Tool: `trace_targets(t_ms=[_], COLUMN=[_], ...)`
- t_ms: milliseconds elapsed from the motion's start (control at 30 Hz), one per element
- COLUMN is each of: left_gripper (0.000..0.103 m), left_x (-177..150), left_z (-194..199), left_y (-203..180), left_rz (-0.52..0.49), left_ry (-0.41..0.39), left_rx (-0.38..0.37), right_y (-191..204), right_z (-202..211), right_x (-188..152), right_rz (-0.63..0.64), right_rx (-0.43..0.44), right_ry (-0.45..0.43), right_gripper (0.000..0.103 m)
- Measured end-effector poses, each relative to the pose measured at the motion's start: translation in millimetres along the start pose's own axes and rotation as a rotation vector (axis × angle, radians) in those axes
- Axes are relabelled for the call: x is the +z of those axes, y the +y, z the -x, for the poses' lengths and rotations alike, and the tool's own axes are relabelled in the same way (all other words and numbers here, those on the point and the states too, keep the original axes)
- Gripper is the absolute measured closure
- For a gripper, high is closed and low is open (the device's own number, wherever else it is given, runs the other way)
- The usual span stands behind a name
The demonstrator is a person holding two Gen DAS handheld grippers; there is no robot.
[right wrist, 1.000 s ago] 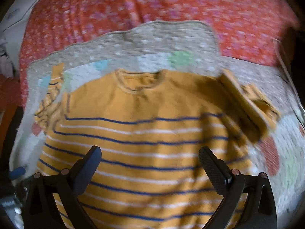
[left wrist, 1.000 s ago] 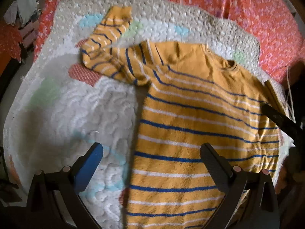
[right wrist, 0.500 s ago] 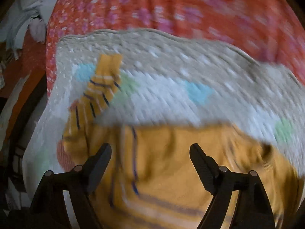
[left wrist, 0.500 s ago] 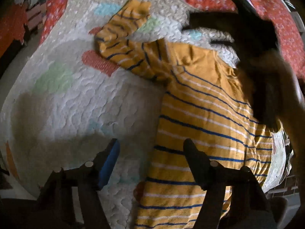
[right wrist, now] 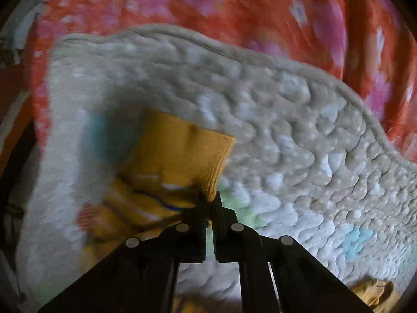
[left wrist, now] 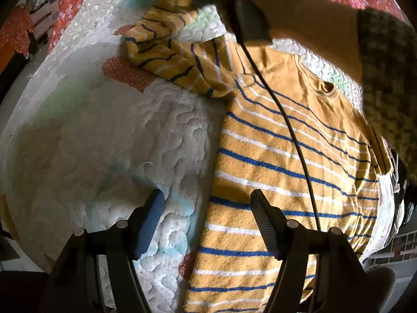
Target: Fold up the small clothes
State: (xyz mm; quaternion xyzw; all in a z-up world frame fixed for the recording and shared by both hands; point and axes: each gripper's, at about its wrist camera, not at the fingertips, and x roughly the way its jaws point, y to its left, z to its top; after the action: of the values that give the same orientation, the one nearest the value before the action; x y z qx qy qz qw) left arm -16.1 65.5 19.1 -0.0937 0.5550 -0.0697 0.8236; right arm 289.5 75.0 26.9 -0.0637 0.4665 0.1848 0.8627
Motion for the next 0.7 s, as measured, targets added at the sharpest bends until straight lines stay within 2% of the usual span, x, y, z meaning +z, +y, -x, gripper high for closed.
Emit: trace_targets(t_ms=[67,167,267,367,467,500,533,600,633,667,700], left_gripper=[0.035,0.035,0.035,0.035,0.035,0.035,0.035,0.035,0.035,0.035,0.035], left_x=[-1.0,-8.3,-15.6,-21.5,-24.6,-25.1,-28.6,-30.5,-33.5,-35.6,-37.1], left_z=[0.3,1.3,1.8,6.2,10.1,11.6,14.0,17.9,19.2,21.6,22.5], left_y=[-5.0,-16.1,-30.7,-43.5,-47.0,-48.2,-50.4,-54.4,-57.6,-59.1,-62.3], left_rz=[-0.015,-0.051,-0.097,-0.143,-0.156,-0.163,-0.166,-0.187,-0.201,-0.216,-0.233], left_ry=[-0.001,0.003,0.002,-0.024,-0.043,-0.05,-0.058,-0.073,-0.08,-0.084,-0.087], left_rx=[-0.007,-0.019,-0.024,-0.009,-0.009,-0.006,-0.007,-0.012,-0.013,-0.013,-0.014], right_y=[23.6,80.7,159.1,218.0,253.5,255.4,255.7,230.0,212.7,189.0,158.7], right_z=[31.7,83.1,129.7,165.8,192.1,200.5,218.7,241.9,252.3,261.2,276.7], right_x=[-2.2,-13.1,-40.5,-87.4,-131.5,-141.8,-146.6,-141.5,-136.9,-129.9,-126.3], right_rz=[0.046,0.17,0.327,0.436,0.514,0.53,0.548,0.505,0.461,0.401,0.315], right_rx=[0.102,0.257,0.436,0.569,0.598,0.597,0.576,0.525,0.494,0.463,0.424], right_ry=[0.005,0.056,0.173,0.296,0.38,0.376,0.333,0.259,0.222,0.181,0.123], right_gripper=[0.099,0.099,0.099,0.098,0.096,0.096,0.096,0.093,0.085,0.071,0.065])
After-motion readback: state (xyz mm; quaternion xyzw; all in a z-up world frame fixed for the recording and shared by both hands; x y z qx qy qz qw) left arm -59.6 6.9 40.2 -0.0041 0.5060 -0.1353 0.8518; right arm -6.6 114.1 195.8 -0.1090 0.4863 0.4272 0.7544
